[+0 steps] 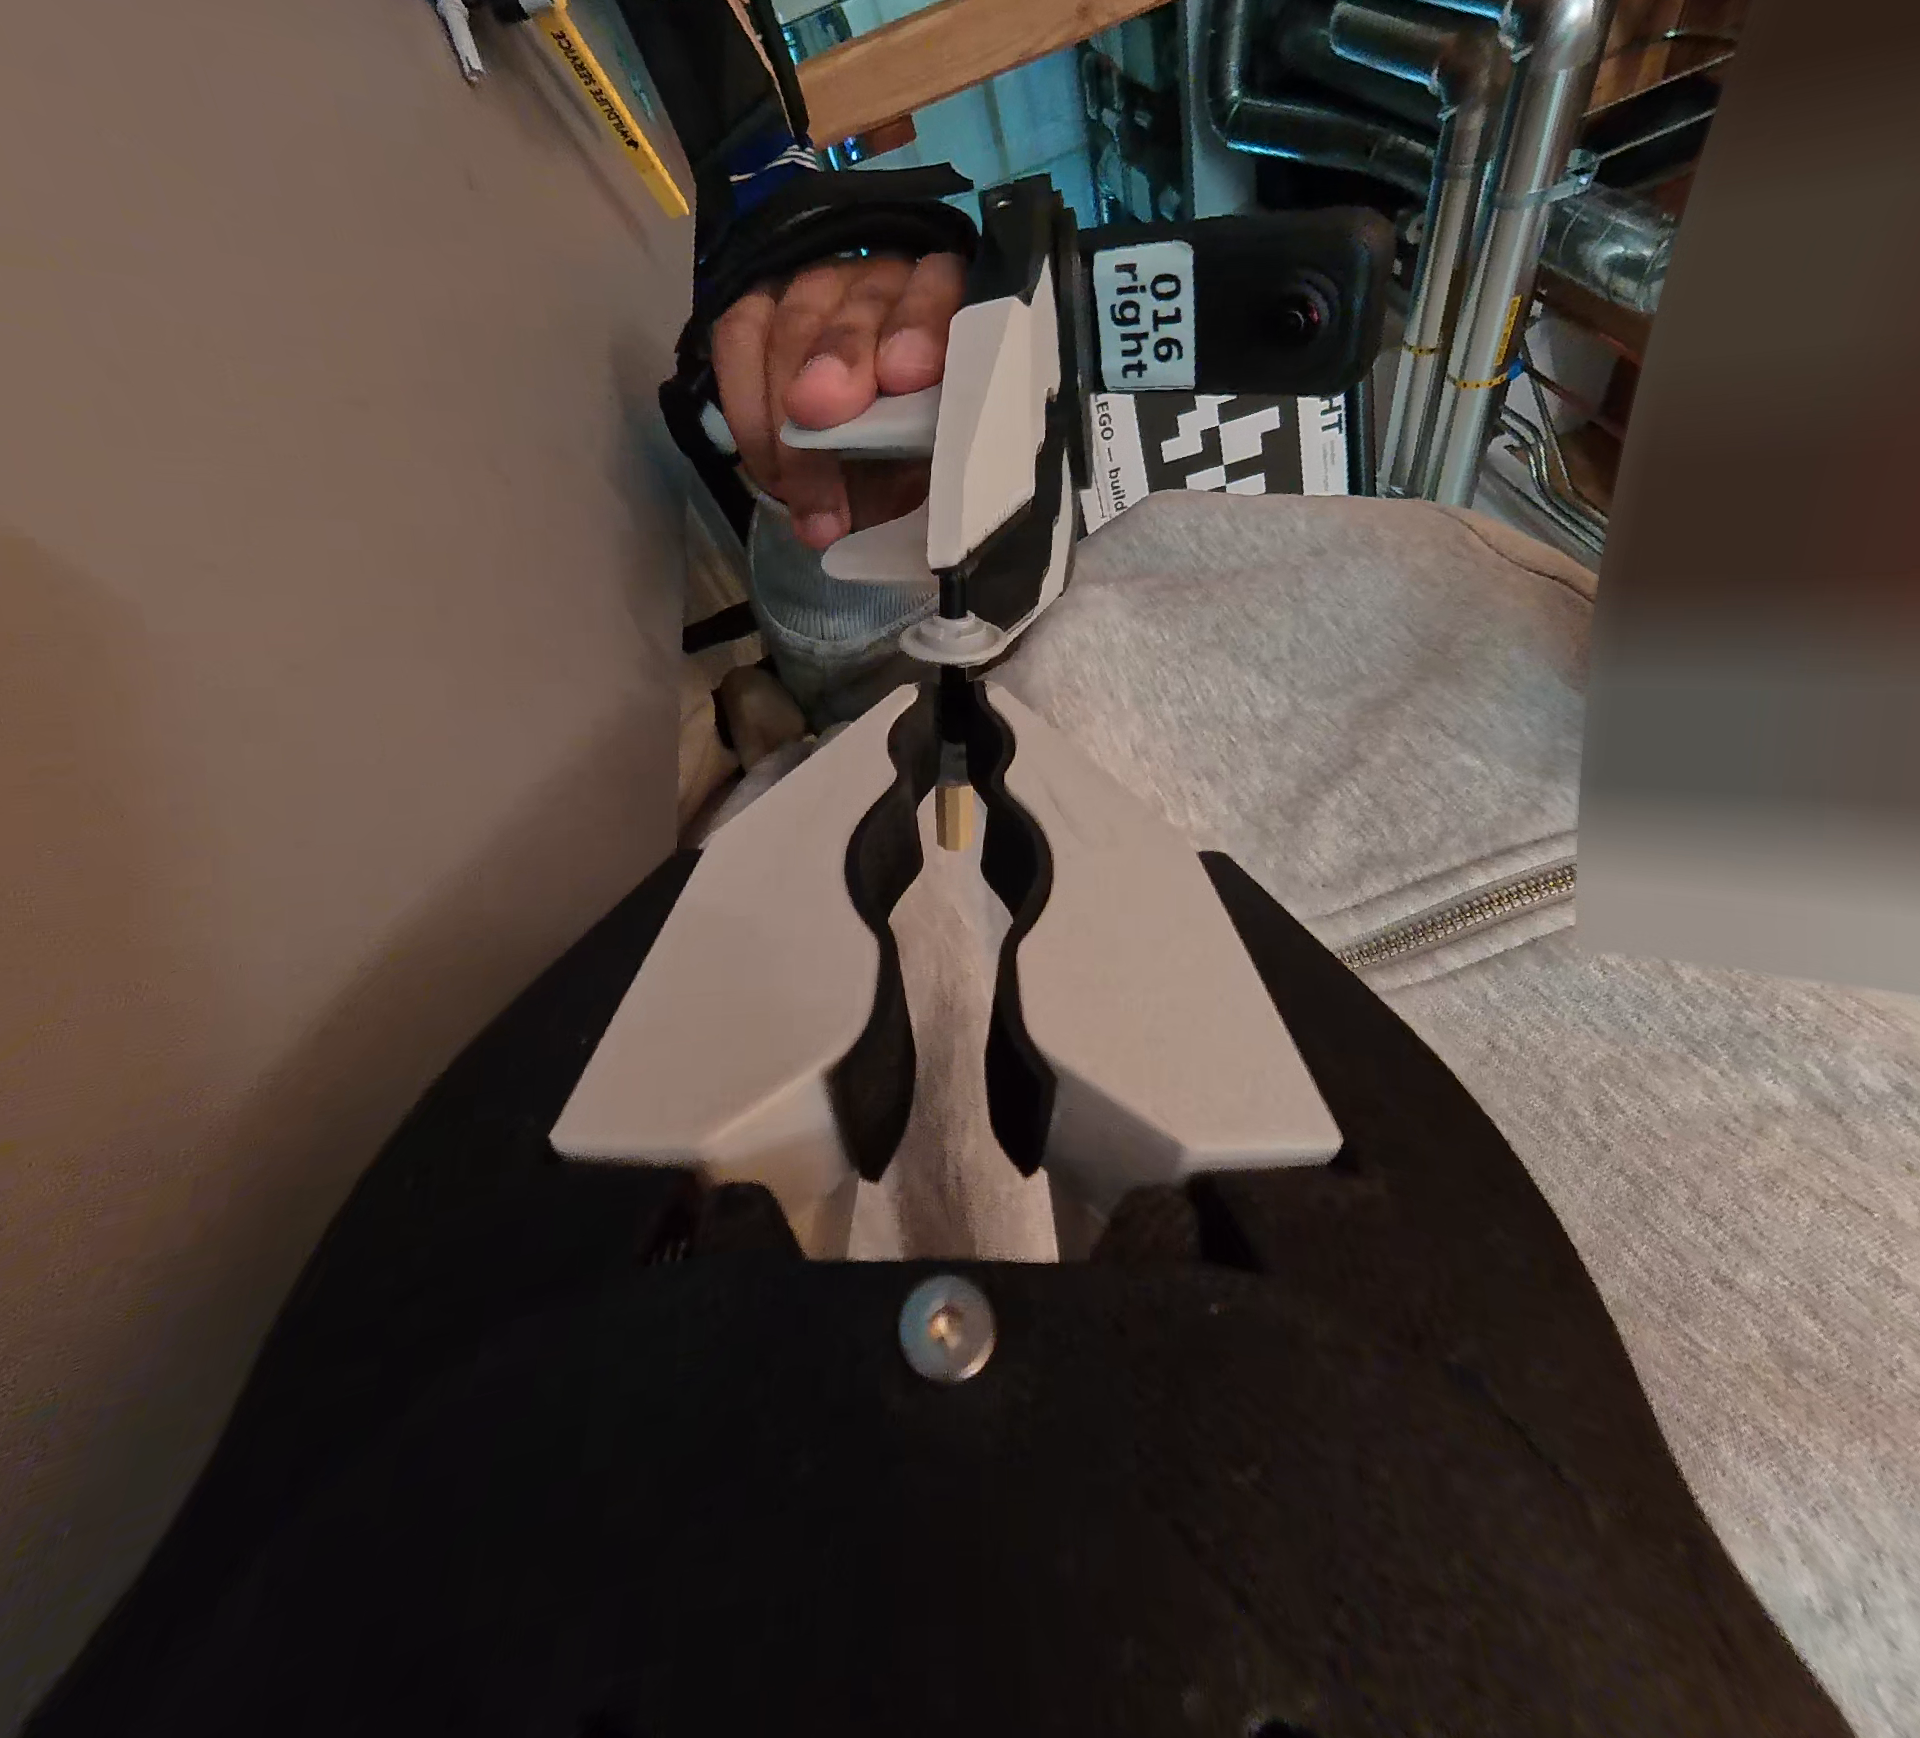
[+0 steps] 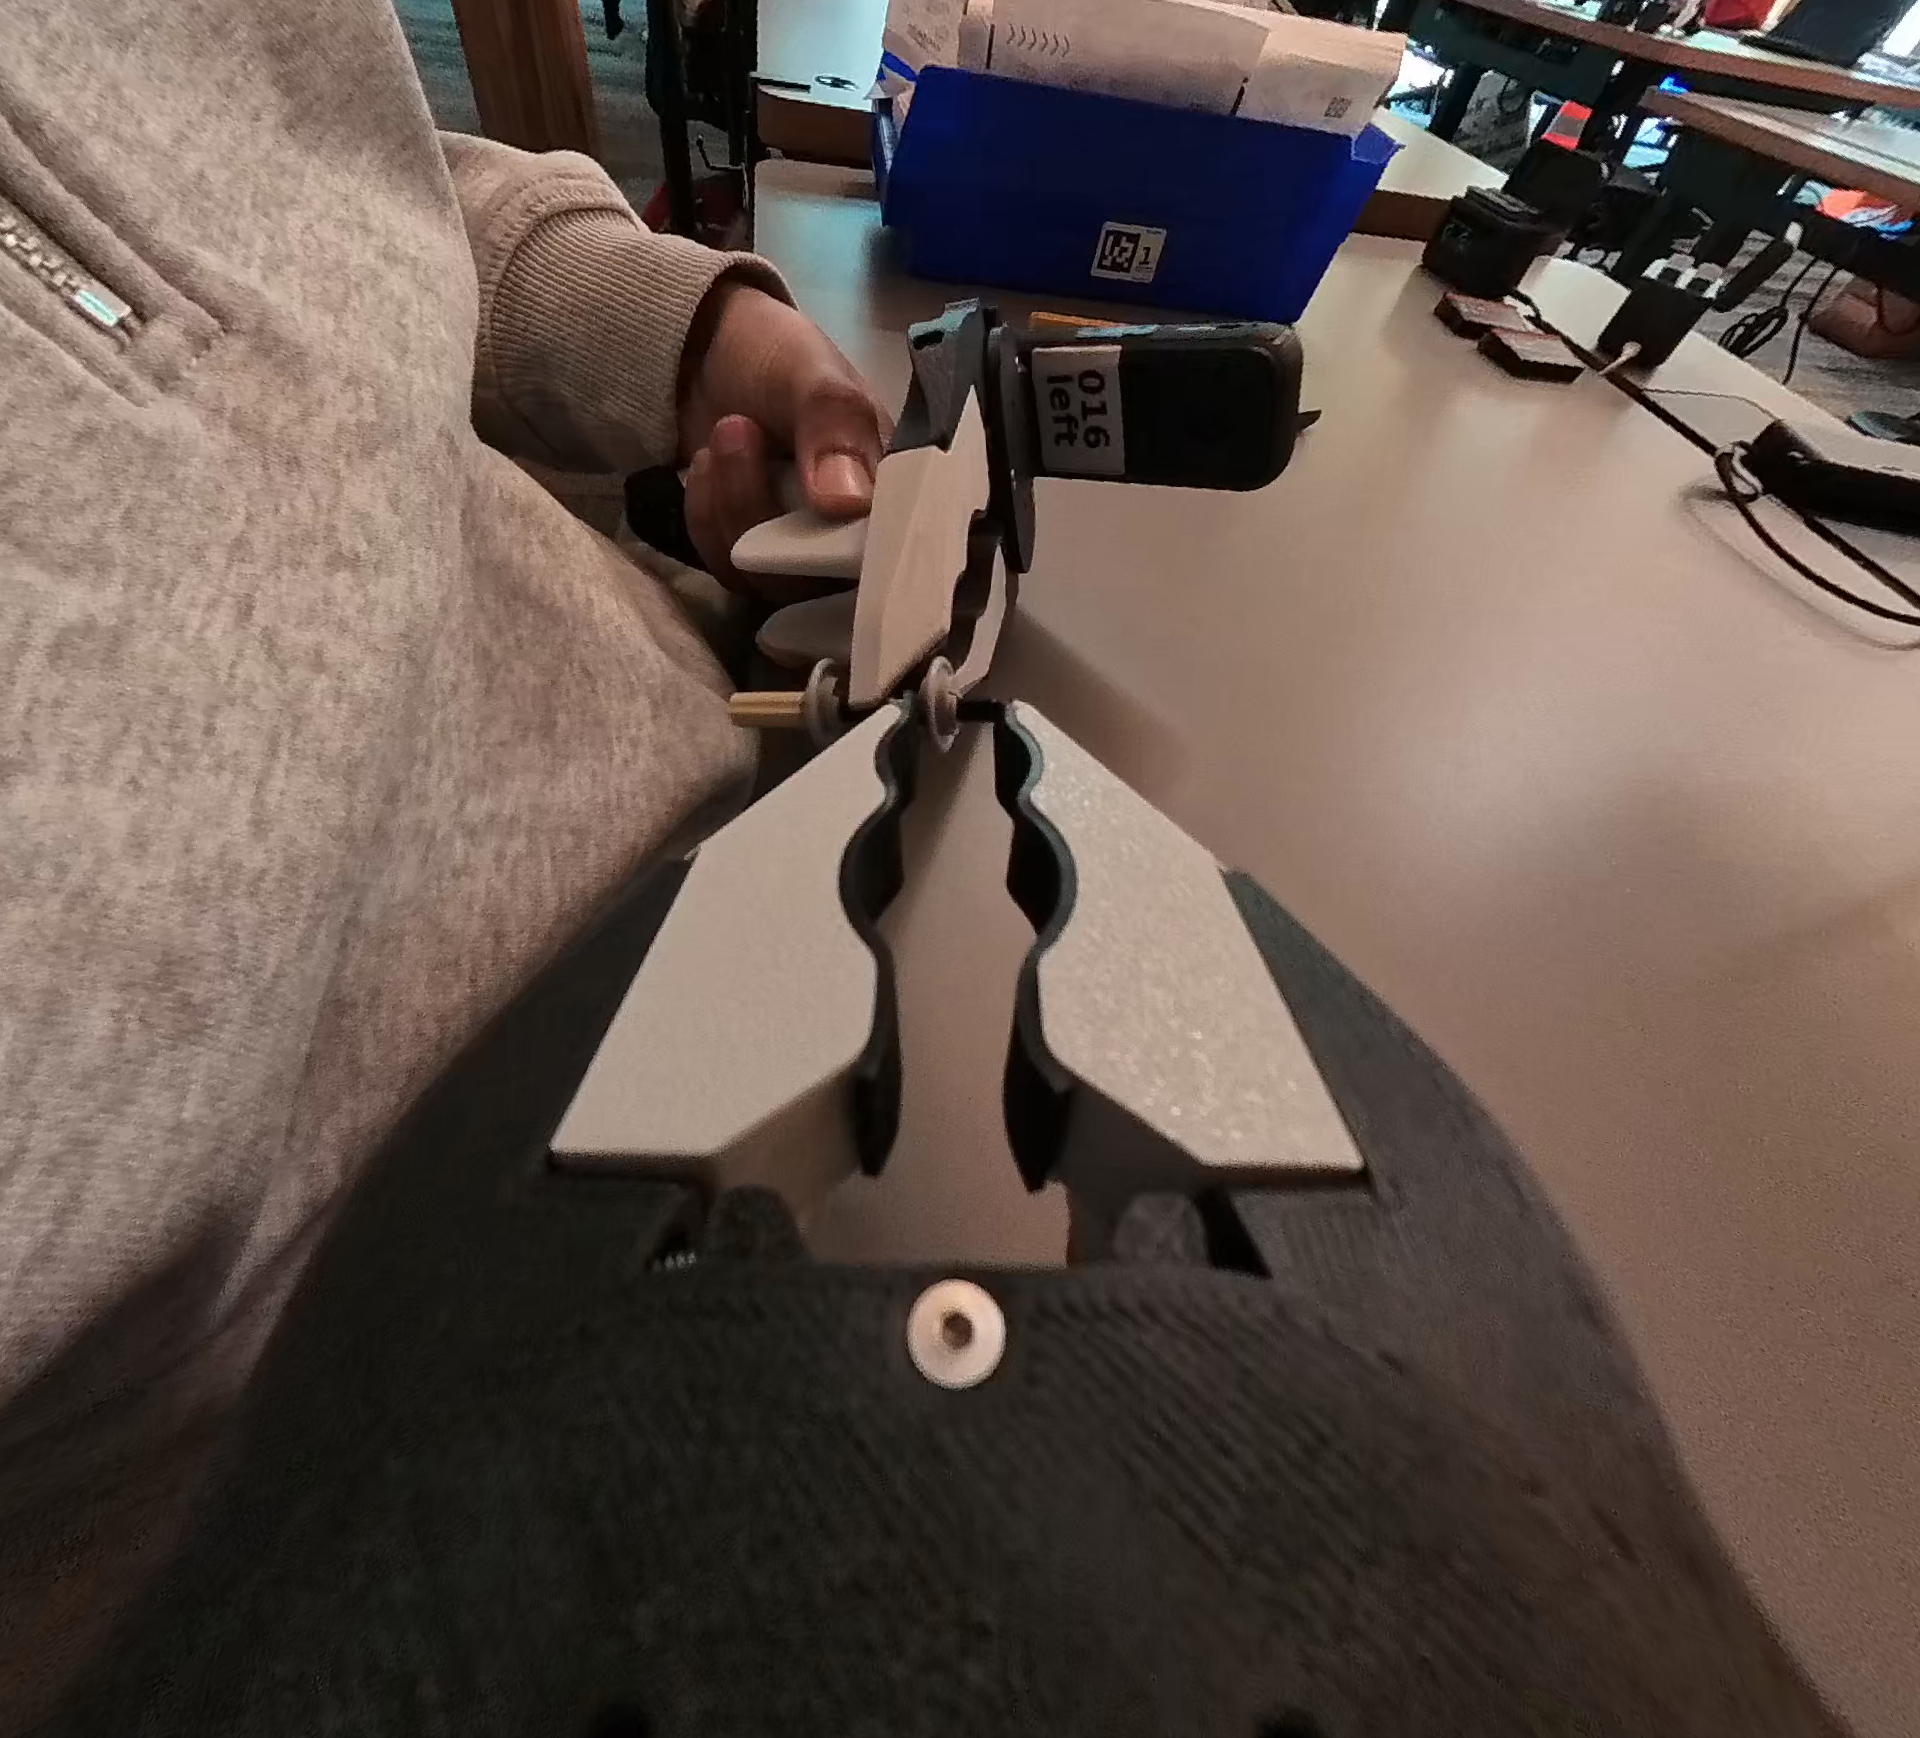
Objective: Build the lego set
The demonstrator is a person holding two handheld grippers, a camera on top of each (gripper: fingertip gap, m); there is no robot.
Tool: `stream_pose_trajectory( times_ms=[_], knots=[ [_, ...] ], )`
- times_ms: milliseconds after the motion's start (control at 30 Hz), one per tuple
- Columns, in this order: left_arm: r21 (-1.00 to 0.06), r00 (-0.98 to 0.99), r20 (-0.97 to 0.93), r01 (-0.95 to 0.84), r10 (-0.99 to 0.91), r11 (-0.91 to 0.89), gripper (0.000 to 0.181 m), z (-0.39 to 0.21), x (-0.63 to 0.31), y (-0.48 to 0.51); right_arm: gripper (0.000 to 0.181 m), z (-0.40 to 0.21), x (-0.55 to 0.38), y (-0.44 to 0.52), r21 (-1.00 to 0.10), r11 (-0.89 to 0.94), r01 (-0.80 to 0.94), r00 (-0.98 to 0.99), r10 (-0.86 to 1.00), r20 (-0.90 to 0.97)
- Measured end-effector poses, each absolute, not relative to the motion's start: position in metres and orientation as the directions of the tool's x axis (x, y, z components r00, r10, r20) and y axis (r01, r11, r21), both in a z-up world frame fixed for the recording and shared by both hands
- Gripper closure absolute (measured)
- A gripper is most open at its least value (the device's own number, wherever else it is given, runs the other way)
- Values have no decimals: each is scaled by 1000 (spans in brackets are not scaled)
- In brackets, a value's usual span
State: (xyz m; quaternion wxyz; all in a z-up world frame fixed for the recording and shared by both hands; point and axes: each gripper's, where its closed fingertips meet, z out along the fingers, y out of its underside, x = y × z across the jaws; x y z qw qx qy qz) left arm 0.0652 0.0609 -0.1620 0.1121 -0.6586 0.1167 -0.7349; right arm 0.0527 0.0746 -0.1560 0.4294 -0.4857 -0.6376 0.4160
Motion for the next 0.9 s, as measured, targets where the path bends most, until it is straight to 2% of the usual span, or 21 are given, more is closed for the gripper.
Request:
stream_pose_trajectory(
  times_ms=[433, 467, 500, 633, 900],
  knots=[
    [-313, -100, 944, 27, -314, -950, 178, -163, 63, 64, 170, -156, 51, 78, -941, 187, 281, -121, 980, 158],
    [-313, -100, 944, 26, -314, -950, 178, -163, 63, 63, 171, -155, 51, 78, -941, 188, 282, -119, 980, 160],
    [-314, -102, 944, 20, -314, -949, 178, -163, 64, 62, 181, -155, 52, 79, -939, 193, 284, -114, 979, 166],
    [-308, -106, 945, 35, -310, -951, 178, -162, 63, 64, 181, -155, 51, 80, -928, 238, 288, -101, 971, 218],
    [-316, -95, 942, 77, -323, -945, 177, -161, 61, 71, 181, -155, 48, 88, -949, 142, 282, -47, 990, 134]
  ],
)
